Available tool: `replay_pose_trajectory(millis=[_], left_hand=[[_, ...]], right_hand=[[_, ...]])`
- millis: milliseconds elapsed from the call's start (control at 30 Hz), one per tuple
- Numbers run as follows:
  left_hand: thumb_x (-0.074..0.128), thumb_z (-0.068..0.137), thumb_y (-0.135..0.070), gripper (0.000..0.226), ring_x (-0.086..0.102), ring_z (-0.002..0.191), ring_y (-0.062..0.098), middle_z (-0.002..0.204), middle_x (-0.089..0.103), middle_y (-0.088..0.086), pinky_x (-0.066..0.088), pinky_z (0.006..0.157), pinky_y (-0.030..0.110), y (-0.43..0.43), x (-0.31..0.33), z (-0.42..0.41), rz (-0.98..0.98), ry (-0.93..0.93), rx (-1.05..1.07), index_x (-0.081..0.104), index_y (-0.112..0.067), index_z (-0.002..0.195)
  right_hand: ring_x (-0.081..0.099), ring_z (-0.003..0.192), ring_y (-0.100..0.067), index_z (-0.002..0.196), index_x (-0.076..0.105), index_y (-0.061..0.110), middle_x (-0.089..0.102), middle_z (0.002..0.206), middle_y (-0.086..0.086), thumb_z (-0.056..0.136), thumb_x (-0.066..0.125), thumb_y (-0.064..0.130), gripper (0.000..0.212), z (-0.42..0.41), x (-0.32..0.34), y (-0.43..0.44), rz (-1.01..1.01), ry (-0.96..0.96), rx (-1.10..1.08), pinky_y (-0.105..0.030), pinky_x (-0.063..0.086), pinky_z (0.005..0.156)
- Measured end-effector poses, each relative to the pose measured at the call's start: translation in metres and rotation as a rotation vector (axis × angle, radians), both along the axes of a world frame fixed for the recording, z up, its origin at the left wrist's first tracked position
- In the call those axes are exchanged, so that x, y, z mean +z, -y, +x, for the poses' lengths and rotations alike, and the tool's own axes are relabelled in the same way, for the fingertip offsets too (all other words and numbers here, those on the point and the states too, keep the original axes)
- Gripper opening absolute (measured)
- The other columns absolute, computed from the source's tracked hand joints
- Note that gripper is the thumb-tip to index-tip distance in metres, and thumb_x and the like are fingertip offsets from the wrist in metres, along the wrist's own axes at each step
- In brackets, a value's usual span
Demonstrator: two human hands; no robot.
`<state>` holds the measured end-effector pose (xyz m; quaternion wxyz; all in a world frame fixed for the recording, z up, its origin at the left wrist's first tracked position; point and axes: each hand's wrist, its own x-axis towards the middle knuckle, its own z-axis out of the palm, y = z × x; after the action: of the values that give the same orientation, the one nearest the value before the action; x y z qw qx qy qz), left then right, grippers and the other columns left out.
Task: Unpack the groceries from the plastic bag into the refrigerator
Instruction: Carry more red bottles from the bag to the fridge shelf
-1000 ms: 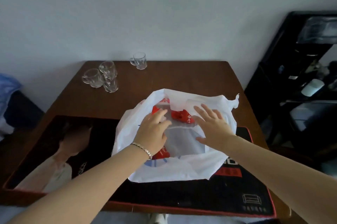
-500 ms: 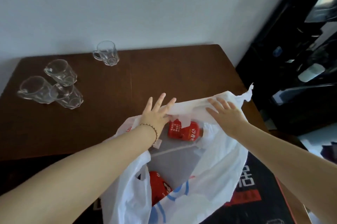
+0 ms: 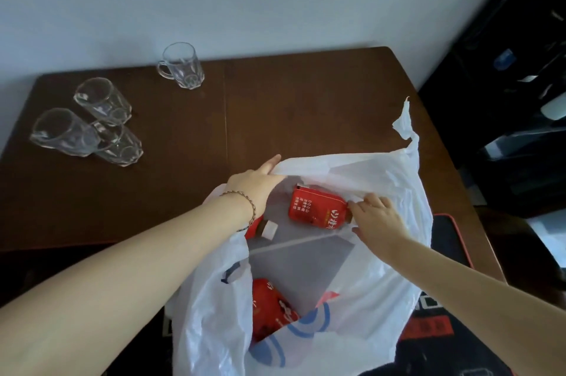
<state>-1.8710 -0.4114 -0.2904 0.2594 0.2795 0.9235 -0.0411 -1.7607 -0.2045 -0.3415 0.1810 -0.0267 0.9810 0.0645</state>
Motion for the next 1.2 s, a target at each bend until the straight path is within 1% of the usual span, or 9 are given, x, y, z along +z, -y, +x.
replay_pose_trajectory(millis=[133,200,367,500,700,800,1000,1100,1200], left_hand=[[0.052,0.088,-0.008,0.066,0.043,0.12,0.027,0.156,0.009,0.003,0.042,0.095,0.035,0.009,0.004,0.014,0.032,-0.053,0.026,0.024,-0.032,0.143],[0.071,0.073,-0.018,0.053,0.043,0.122,0.034,0.149,0.027,0.012,0.039,0.102,0.042,0.017,-0.002,0.021,0.131,-0.353,-0.116,0.052,-0.019,0.123],[0.085,0.047,-0.016,0.031,0.059,0.069,0.018,0.08,0.06,0.0,0.048,0.058,0.023,0.024,-0.023,0.043,0.272,-0.371,-0.541,0.067,-0.019,0.072],[0.068,0.076,-0.029,0.057,0.033,0.131,0.023,0.138,0.038,0.001,0.028,0.107,0.034,0.031,-0.043,0.037,-0.185,-0.148,-0.332,0.045,-0.025,0.129],[0.076,0.069,-0.02,0.087,0.027,0.135,0.033,0.147,0.025,0.009,0.032,0.108,0.046,0.031,-0.041,0.03,-0.33,-0.136,-0.318,0.027,-0.022,0.141],[0.076,0.069,-0.024,0.085,0.029,0.135,0.028,0.147,0.029,0.002,0.028,0.111,0.039,0.038,-0.035,0.03,-0.172,-0.113,-0.264,0.03,-0.025,0.141],[0.083,0.061,-0.019,0.068,0.049,0.121,0.016,0.127,0.051,-0.006,0.038,0.101,0.026,0.013,-0.015,0.082,0.666,0.079,0.153,0.056,-0.023,0.124],[0.083,0.061,-0.014,0.069,0.048,0.123,0.013,0.122,0.049,-0.013,0.029,0.097,0.013,-0.009,-0.019,0.115,0.756,0.179,0.211,0.056,-0.023,0.124],[0.079,0.066,-0.015,0.071,0.043,0.126,0.007,0.134,0.046,-0.011,0.019,0.091,0.0,-0.022,-0.025,0.131,0.7,0.214,0.152,0.05,-0.024,0.13]], right_hand=[[0.05,0.112,-0.018,0.118,0.05,0.021,0.06,0.117,0.002,0.085,0.056,0.041,0.039,0.013,0.013,0.014,-0.226,0.031,-0.105,-0.027,0.034,0.096],[0.058,0.092,-0.014,0.104,0.054,0.023,0.063,0.099,0.006,0.077,0.063,0.043,0.034,0.027,0.028,0.022,-0.377,0.045,-0.223,-0.025,0.047,0.081],[0.055,0.068,-0.011,0.084,0.054,0.018,0.058,0.078,0.006,0.071,0.07,0.034,0.026,0.057,0.062,0.025,-0.595,-0.032,-0.471,-0.022,0.046,0.06],[0.054,0.072,-0.017,0.083,0.05,0.016,0.054,0.081,0.003,0.078,0.061,0.03,0.019,0.069,0.068,0.026,-0.537,-0.002,-0.514,-0.03,0.05,0.065],[0.06,0.082,-0.022,0.102,0.052,0.018,0.048,0.106,0.003,0.092,0.047,0.034,0.02,0.086,0.056,0.032,-0.49,-0.039,-0.567,-0.033,0.053,0.071],[0.061,0.08,-0.023,0.103,0.054,0.017,0.049,0.107,0.002,0.093,0.044,0.033,0.022,0.094,0.049,0.038,-0.497,-0.087,-0.574,-0.034,0.053,0.071],[0.058,0.074,-0.025,0.099,0.056,0.012,0.051,0.102,-0.001,0.093,0.047,0.028,0.019,0.108,0.041,0.058,-0.53,-0.193,-0.512,-0.035,0.048,0.061],[0.059,0.066,-0.027,0.086,0.061,0.009,0.056,0.088,-0.004,0.081,0.054,0.02,0.013,0.119,0.038,0.05,-0.561,-0.32,-0.565,-0.032,0.041,0.046],[0.053,0.096,-0.022,0.109,0.058,0.013,0.056,0.105,-0.002,0.089,0.047,0.017,0.023,0.121,0.04,0.042,-0.494,-0.329,-0.523,-0.03,0.046,0.068]])
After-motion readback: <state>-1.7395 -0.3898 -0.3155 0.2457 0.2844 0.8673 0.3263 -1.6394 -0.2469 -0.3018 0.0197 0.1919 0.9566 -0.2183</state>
